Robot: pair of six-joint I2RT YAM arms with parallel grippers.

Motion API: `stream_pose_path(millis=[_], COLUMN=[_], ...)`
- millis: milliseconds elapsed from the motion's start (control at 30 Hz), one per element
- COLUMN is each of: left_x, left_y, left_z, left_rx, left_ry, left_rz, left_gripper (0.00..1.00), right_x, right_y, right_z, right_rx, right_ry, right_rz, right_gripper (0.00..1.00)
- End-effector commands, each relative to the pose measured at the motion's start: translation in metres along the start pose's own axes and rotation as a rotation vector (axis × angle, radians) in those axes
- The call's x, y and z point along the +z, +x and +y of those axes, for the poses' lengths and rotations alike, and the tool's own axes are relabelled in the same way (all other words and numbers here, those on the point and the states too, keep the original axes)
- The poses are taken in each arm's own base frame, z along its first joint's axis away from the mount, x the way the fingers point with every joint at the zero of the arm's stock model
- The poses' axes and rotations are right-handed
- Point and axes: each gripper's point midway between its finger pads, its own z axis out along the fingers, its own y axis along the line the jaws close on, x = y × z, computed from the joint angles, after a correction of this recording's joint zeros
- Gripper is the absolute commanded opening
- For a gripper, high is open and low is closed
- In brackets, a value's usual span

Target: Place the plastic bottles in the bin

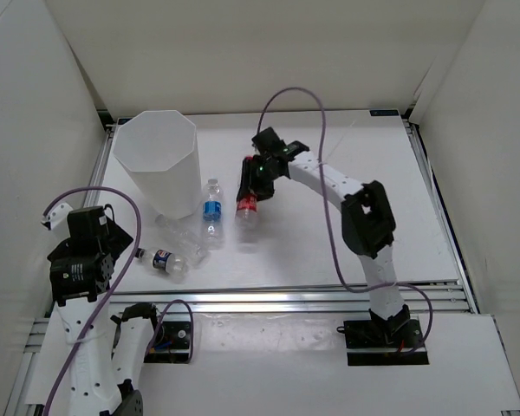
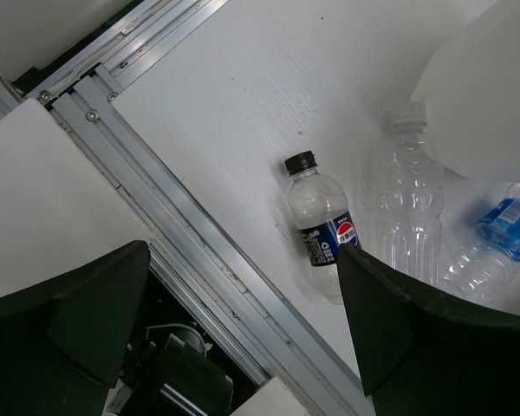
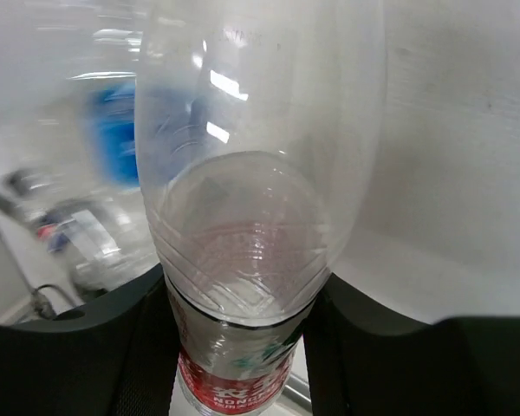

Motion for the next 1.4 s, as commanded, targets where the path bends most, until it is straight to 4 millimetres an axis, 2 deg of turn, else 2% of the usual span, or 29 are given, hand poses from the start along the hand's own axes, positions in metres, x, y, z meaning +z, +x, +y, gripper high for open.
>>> stream_pose_path(millis=[0, 33, 67, 100, 133, 167, 200, 233, 267, 300, 333, 367, 467, 500, 600, 633, 667, 700, 733, 867, 900, 1000, 1067, 1100, 1133, 1167, 1200, 1333, 1367], left_x=[0.004, 0.006, 0.006, 0.008, 0.011, 0.013, 0.013, 0.015, 0.018, 0.020, 0.022, 0.023, 0.030, 0.029, 0.031, 0.033, 0.030, 0.032, 0.033, 0.026, 0.027, 0.029, 0.037, 0.043, 0.046, 0.052, 0.057, 0.076, 0.082], left_y=[0.002, 0.003, 0.003, 0.007, 0.013, 0.014, 0.015, 0.022, 0.023, 0.026, 0.028, 0.032, 0.045, 0.045, 0.057, 0.061, 0.063, 0.072, 0.074, 0.075, 0.073, 0.070, 0.085, 0.094, 0.102, 0.114, 0.120, 0.126, 0.129], left_z=[-0.011, -0.016, -0.021, -0.022, -0.026, -0.029, -0.030, -0.032, -0.033, -0.036, -0.035, -0.036, -0.042, -0.047, -0.059, -0.058, -0.059, -0.058, -0.059, -0.061, -0.059, -0.058, -0.057, -0.055, -0.055, -0.053, -0.054, -0.055, -0.053], left_rx=[-0.001, -0.004, -0.022, -0.028, -0.039, -0.071, -0.093, -0.099, -0.099, -0.111, -0.108, -0.117, -0.108, -0.113, -0.068, -0.064, -0.071, -0.067, -0.070, -0.125, -0.134, -0.142, -0.137, -0.138, -0.141, -0.140, -0.158, -0.224, -0.231], left_ry=[0.045, 0.066, 0.085, 0.086, 0.101, 0.108, 0.112, 0.119, 0.119, 0.127, 0.122, 0.124, 0.124, 0.149, 0.226, 0.219, 0.244, 0.248, 0.261, 0.293, 0.278, 0.258, 0.231, 0.192, 0.178, 0.160, 0.134, 0.091, 0.078], left_rz=[0.013, 0.017, 0.020, 0.037, 0.056, 0.063, 0.057, 0.082, 0.082, 0.094, 0.101, 0.114, 0.183, 0.188, 0.236, 0.246, 0.238, 0.260, 0.259, 0.249, 0.240, 0.231, 0.289, 0.335, 0.368, 0.409, 0.435, 0.414, 0.408], left_gripper=[1.00, 1.00, 1.00, 0.96, 0.90, 0.82, 0.75, 0.66, 0.64, 0.64, 0.64, 0.67, 0.67, 0.70, 0.81, 0.84, 0.86, 0.90, 0.96, 1.00, 1.00, 1.00, 1.00, 1.00, 1.00, 1.00, 1.00, 1.00, 1.00], right_x=[-0.152, -0.171, -0.189, -0.228, -0.251, -0.264, -0.249, -0.299, -0.304, -0.292, -0.306, -0.274, -0.244, -0.238, -0.226, -0.232, -0.230, -0.236, -0.245, -0.326, -0.363, -0.407, -0.413, -0.407, -0.390, -0.400, -0.390, -0.383, -0.391], right_y=[-0.037, -0.040, -0.033, -0.045, -0.059, -0.053, -0.064, -0.066, -0.068, -0.075, -0.073, -0.071, -0.081, -0.086, -0.097, -0.094, -0.094, -0.090, -0.087, -0.072, -0.063, -0.053, -0.050, -0.048, -0.046, -0.038, -0.032, -0.009, -0.003], right_z=[0.121, 0.137, 0.166, 0.199, 0.211, 0.239, 0.254, 0.291, 0.305, 0.312, 0.329, 0.326, 0.334, 0.339, 0.330, 0.336, 0.334, 0.336, 0.335, 0.322, 0.321, 0.320, 0.313, 0.306, 0.298, 0.293, 0.286, 0.265, 0.260], right_rx=[-0.208, -0.241, -0.292, -0.330, -0.357, -0.412, -0.450, -0.513, -0.545, -0.564, -0.609, -0.630, -0.694, -0.714, -0.726, -0.732, -0.741, -0.754, -0.767, -0.738, -0.745, -0.767, -0.763, -0.754, -0.753, -0.742, -0.748, -0.745, -0.744], right_ry=[-0.290, -0.311, -0.330, -0.374, -0.337, -0.398, -0.429, -0.554, -0.606, -0.624, -0.702, -0.677, -0.661, -0.670, -0.667, -0.703, -0.714, -0.731, -0.724, -0.671, -0.694, -0.696, -0.662, -0.630, -0.599, -0.601, -0.582, -0.544, -0.540], right_rz=[-0.362, -0.425, -0.493, -0.648, -0.792, -0.834, -0.845, -0.944, -0.966, -0.974, -1.040, -1.009, -1.046, -1.062, -1.073, -1.067, -1.037, -1.033, -1.039, -1.117, -1.180, -1.244, -1.233, -1.200, -1.152, -1.140, -1.092, -0.971, -0.966], right_gripper=[0.22, 0.18, 0.17, 0.20, 0.23, 0.26, 0.29, 0.33, 0.35, 0.37, 0.42, 0.45, 0.48, 0.48, 0.50, 0.53, 0.69, 0.92, 1.00, 1.00, 1.00, 1.00, 1.00, 1.00, 1.00, 1.00, 1.00, 1.00, 1.00])
